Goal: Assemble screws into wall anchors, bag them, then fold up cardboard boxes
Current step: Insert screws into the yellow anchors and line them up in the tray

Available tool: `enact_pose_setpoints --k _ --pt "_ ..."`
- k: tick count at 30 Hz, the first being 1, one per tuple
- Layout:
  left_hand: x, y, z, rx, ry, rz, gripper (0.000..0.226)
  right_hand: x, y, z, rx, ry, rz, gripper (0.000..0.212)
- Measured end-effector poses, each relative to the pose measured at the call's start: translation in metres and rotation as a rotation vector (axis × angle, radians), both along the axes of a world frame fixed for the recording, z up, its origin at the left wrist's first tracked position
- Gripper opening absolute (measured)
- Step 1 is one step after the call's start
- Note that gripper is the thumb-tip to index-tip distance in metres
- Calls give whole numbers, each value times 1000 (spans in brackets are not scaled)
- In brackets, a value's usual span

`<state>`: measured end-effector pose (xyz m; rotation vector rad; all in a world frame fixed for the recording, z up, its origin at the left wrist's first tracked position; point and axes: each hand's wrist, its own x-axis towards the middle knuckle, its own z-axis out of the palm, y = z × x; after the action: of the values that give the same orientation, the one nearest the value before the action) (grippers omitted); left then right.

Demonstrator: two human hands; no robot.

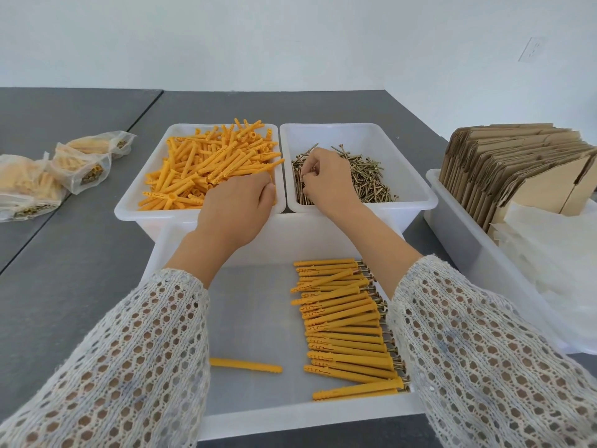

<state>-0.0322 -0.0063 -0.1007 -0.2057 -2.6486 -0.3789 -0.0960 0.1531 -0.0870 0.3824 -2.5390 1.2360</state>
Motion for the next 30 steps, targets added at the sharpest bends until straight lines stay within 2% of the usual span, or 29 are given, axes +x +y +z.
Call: enact_pose_setpoints --k 9,14,18,30 --pt "0 0 1 5 -8 -7 32 -1 2 1 52 -128 0 25" --pt "-1 -1 1 2 -21 1 34 -6 3 0 163 -141 -16 19" --pt "0 -1 1 7 -24 -4 34 -10 1 -4 265 -101 -33 40" --pt "-1 -2 1 6 -31 -8 36 -5 2 -5 269 -115 -84 36"
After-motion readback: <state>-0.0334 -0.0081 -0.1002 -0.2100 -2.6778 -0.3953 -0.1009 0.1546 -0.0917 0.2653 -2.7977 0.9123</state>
